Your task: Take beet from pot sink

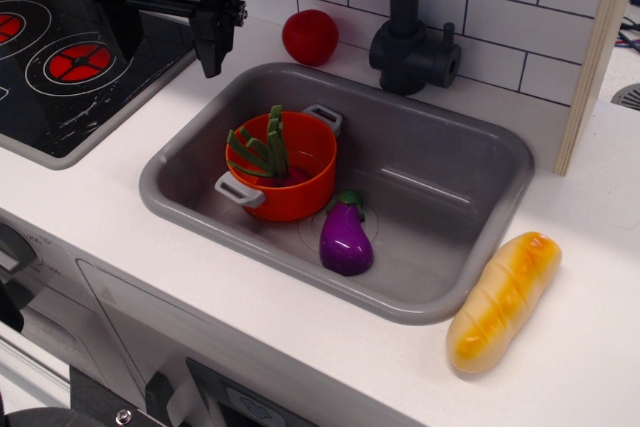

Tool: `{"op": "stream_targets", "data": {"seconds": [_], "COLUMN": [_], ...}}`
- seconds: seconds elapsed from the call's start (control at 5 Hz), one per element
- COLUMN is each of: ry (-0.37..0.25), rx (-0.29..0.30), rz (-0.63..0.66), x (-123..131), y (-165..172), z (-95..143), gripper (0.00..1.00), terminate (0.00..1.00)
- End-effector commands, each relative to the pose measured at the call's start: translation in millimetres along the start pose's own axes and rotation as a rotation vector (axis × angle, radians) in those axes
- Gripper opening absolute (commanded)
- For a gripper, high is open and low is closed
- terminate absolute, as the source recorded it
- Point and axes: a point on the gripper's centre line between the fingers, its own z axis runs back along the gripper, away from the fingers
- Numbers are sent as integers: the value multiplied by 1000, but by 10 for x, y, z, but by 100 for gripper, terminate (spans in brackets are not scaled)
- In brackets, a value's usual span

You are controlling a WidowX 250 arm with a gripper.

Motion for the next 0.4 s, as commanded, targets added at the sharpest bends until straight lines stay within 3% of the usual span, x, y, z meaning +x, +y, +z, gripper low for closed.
{"op": "stream_targets", "data": {"seconds": [0.0,0.2], "ry": [0,7], "rx": [0,-35], "rz": [0,4], "x": [0,12], "y": [0,-204], "z": [0,-81], "gripper": [100,100], "terminate": [0,0]}}
